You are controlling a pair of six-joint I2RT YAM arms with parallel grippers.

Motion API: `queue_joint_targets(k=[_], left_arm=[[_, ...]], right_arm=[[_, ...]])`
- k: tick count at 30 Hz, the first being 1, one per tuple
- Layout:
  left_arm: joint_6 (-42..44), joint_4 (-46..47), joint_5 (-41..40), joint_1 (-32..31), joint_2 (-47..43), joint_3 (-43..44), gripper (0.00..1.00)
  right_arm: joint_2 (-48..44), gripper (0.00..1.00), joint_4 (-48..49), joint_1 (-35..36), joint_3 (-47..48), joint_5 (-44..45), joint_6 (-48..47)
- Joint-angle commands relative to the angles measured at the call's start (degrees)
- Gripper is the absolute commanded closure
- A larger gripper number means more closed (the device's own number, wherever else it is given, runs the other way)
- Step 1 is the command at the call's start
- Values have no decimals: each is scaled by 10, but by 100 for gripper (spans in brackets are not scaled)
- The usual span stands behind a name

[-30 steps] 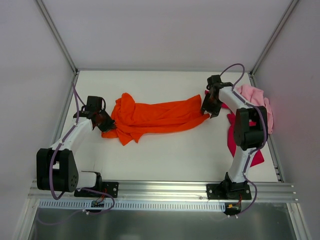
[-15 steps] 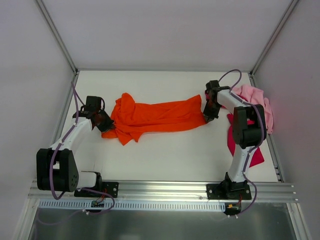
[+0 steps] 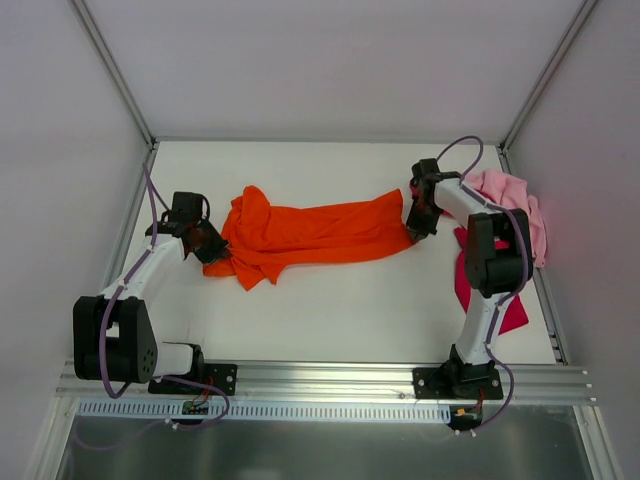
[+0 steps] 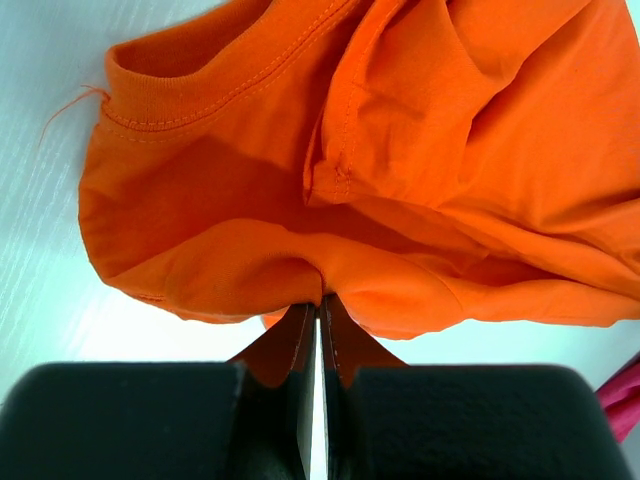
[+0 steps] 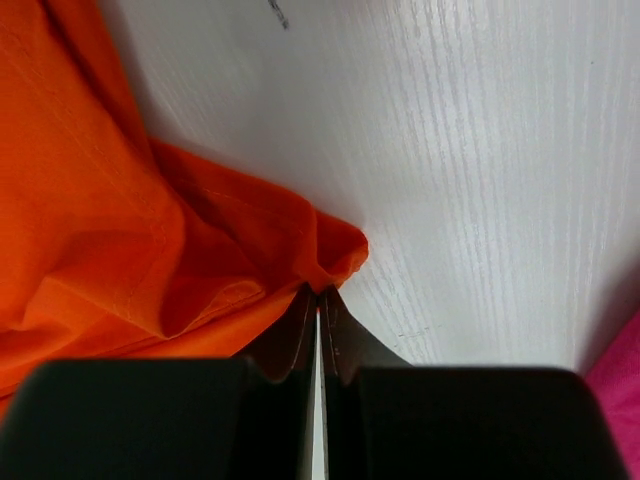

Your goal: Fold and stack the t-shirts

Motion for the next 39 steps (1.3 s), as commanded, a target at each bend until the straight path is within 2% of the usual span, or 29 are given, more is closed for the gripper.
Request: queue_joint_targets(k=[1, 5, 12, 17, 28, 39], left_arm=[[1, 14, 10, 8, 6, 4, 100], [1, 24, 10, 8, 25, 23, 100], [14, 21, 6, 8, 86, 133, 100], [23, 11, 2, 9, 128, 186, 100], [29, 11, -11, 21, 192, 229, 100], [40, -4, -14, 45, 248, 316, 100]], right_arm=[[-40, 99, -2, -1, 37, 17, -13], [-16, 99, -30, -2, 122, 26, -25], [22, 99, -78, 0, 258, 14, -28], [31, 99, -95, -1, 280, 18, -40], [62, 99, -86, -1, 289, -12, -44], [158, 99, -115, -2, 451, 1, -57]])
